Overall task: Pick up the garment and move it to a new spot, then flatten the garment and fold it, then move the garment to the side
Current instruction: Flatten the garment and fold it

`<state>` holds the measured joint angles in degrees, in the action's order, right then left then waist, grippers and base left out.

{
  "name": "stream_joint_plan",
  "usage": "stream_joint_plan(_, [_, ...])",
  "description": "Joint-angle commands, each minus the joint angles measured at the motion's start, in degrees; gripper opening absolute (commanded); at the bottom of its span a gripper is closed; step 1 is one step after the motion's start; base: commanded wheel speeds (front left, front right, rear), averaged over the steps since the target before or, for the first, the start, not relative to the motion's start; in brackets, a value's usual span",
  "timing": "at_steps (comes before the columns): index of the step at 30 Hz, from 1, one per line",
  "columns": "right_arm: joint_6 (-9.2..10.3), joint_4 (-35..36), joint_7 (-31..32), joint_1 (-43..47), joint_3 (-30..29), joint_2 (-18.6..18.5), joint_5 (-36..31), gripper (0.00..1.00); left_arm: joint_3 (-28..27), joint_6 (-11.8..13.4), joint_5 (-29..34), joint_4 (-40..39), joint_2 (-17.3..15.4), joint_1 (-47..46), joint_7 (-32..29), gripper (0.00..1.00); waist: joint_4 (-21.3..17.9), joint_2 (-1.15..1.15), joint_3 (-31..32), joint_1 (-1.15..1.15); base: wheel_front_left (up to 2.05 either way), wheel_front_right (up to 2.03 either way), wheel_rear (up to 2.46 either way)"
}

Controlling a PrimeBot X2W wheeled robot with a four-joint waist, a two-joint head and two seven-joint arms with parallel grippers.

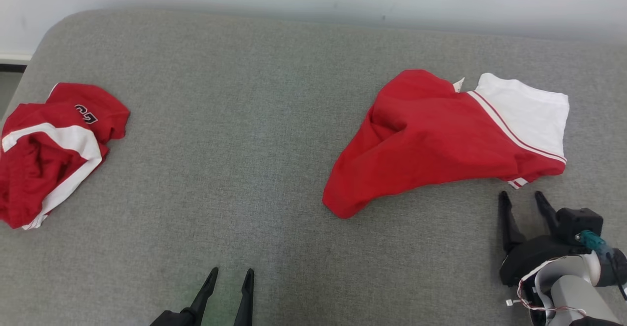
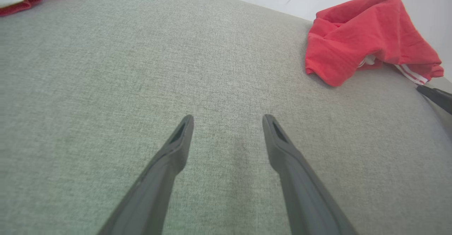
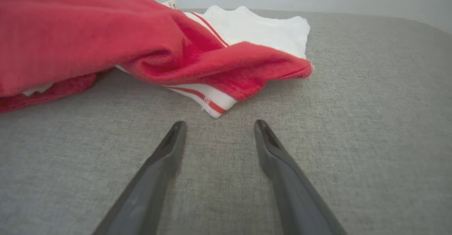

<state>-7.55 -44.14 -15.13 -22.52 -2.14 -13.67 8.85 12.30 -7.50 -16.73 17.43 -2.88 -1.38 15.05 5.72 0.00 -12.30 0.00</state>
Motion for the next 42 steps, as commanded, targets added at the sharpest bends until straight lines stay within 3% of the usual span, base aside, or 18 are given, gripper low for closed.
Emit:
stream_joint_plan(1, [0.12, -0.6, 0.0, -0.7, -0.8, 0.1, 0.7, 1.0, -0.1, 0.1, -0.1, -0.1, 0.0, -0.5, 0.2, 1.0, 1.0, 0.0, -1.1, 0.0, 0.0, 0.0, 0.0])
stream_joint_plan(9, [0.12, -1.4, 0.1, -2.2, -2.1, -0.2, 0.1, 1.0, 0.3, 0.1, 0.2, 0.7, 0.0, -1.2, 0.2, 1.0, 1.8, 0.0, -2.3, 0.0, 0.0, 0.0, 0.0])
stream_joint_plan(10, [0.12, -1.4, 0.1, -2.2, -2.3, -0.2, 0.2, 0.94, 0.4, 0.1, 0.1, 0.8, 0.0, -1.2, 0.2, 1.0, 1.8, 0.0, -2.3, 0.0, 0.0, 0.0, 0.0])
stream_joint_plan(11, [0.12, -1.2, 0.1, -2.2, -2.3, -0.1, 0.1, 0.49, 0.5, 0.1, 0.0, 0.8, 0.0, -1.3, 0.2, 1.0, 1.8, 0.0, -2.3, 0.0, 0.0, 0.0, 0.0])
stream_joint_plan(12, [0.12, -0.7, 0.1, -2.1, -2.2, 0.0, 0.1, 0.3, 0.6, 0.0, 0.0, 0.9, 0.0, -1.3, 0.2, 1.0, 1.7, 0.0, -2.3, 0.0, 0.0, 0.0, 0.0])
stream_joint_plan(13, [0.12, -0.1, 0.0, -2.1, -2.2, 0.0, 0.2, 0.0, 0.7, 0.0, -0.1, 0.9, 0.0, -1.3, 0.2, 1.0, 1.7, 0.0, -2.3, 0.0, 0.0, 0.0, 0.0])
stream_joint_plan(21, [0.12, 8.0, 0.0, 0.1, -1.9, -0.8, 1.5, 0.0, -0.1, 0.0, -0.1, 1.2, 0.0, -0.4, 0.2, 1.0, 0.3, 0.0, -0.5, 0.0, 0.0, 0.0, 0.0])
stream_joint_plan(32, [0.12, 27.7, 0.0, -3.3, 4.7, -2.0, 7.3, 0.0, 0.0, 0.0, 0.3, 2.7, 0.0, 2.3, 0.2, 1.0, -2.8, 0.0, 6.4, 0.0, 0.0, 0.0, 0.0])
stream_joint_plan(42, [0.12, 34.3, 0.0, -10.3, 7.3, -3.2, 9.7, 0.0, 0.7, 0.1, 0.5, 3.4, 0.0, 4.6, 0.2, 1.0, -1.2, 0.0, 10.7, 0.0, 0.0, 0.0, 0.0])
